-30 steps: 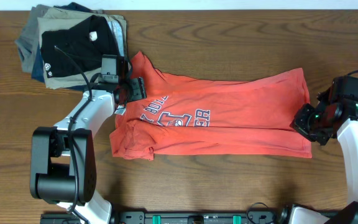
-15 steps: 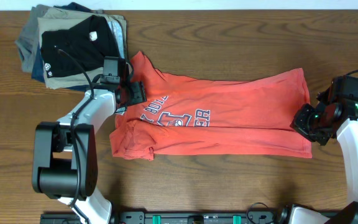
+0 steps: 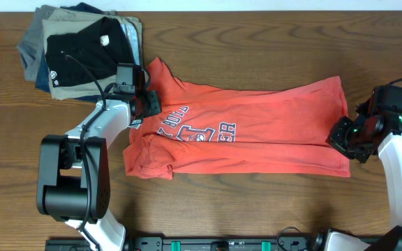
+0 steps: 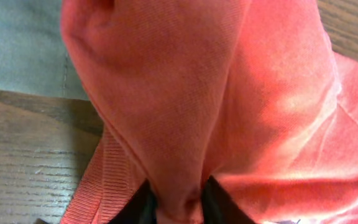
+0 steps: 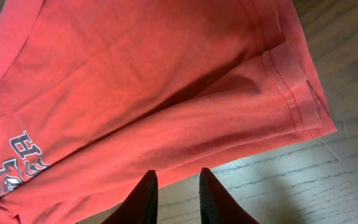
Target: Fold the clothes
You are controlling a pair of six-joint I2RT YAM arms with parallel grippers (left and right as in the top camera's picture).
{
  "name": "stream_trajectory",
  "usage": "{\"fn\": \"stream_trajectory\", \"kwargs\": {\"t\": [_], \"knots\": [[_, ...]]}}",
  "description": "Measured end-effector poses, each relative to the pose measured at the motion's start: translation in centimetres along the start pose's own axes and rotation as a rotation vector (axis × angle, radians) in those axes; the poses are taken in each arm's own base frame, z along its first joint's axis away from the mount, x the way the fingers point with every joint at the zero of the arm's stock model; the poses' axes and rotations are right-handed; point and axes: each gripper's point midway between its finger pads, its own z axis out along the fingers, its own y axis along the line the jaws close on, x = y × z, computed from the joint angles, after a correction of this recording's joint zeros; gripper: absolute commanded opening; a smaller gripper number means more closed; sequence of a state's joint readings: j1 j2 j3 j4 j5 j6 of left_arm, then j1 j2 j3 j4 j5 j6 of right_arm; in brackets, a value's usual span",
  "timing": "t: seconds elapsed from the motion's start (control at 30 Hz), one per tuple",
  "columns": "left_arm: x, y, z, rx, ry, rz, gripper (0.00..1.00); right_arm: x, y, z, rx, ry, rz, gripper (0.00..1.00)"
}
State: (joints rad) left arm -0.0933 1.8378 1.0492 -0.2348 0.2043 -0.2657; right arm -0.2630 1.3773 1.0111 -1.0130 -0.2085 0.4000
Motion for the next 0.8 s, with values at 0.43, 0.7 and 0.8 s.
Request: {"fn": "stream_trajectory", "kwargs": {"t": [0.43, 0.7, 0.8], "knots": [[-1.2, -1.4, -6.2, 0.024, -0.072, 0.012, 0.06, -1.3, 0.4, 0.0, -0.015, -0.055, -0.012, 0.22], [0.3, -1.1, -7.7, 0.007, -0.023, 0.004, 0.06, -1.7, 0.6, -0.1, -0.022, -0.071, -0.016, 0.24], [0.8, -1.0, -7.7, 0.001, -0.006, 0.002, 0.46, -1.7, 0.6, -0.1, -0.022, -0.071, -0.016, 0.24]]}}
